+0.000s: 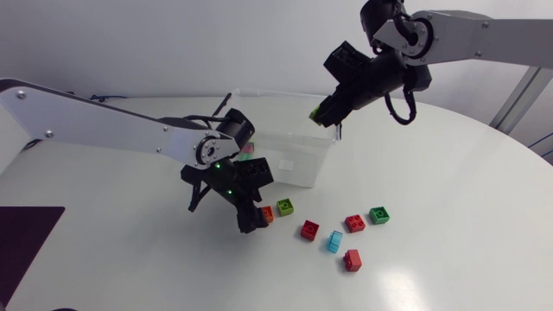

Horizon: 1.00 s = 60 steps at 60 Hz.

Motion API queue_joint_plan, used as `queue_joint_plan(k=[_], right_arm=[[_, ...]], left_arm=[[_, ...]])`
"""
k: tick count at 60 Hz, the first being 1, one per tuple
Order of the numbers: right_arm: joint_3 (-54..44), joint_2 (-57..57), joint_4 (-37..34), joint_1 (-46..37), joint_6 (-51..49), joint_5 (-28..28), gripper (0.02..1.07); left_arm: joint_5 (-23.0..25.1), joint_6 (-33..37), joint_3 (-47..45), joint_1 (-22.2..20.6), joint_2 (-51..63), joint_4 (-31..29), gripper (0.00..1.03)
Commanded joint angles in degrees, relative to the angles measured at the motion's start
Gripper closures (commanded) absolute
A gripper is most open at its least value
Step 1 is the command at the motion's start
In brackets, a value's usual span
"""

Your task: Place the duplo bricks in the container

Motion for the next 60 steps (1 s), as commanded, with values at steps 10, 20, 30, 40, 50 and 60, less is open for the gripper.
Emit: queue_joint_plan(k=[10,20,30,40,50,60], right_arm=[[1.2,1.5,0.6,0.2,0.4,0.7,0.45],[1.6,1.5,0.6,0.3,0.3,1.1,0.19],[0.5,0.3,0.2,0.3,0.4,1.1,0.11],[-4.7,-4.5,0.6,-0.1,0.1,1.0,0.11],[-12.8,-11.0,1.7,-1.8,-0.9,0.8,0.09],[-21.6,-16.5,2.2,-5.3,-1.1,0.6,0.07]], left_arm=[[-0.5,2.4,1.8,-0.2,4.8,-0.6,0.09],[-0.6,2.5,3.1,-0.3,5.6,-0.6,0.09],[-1.5,2.0,5.9,-0.6,7.9,-0.9,0.17],[-1.6,1.9,6.5,-0.9,9.3,-2.2,0.54],[-1.7,2.3,6.4,-0.5,8.7,-5.0,0.7],[-1.6,2.8,5.7,1.0,4.8,-7.9,0.71]])
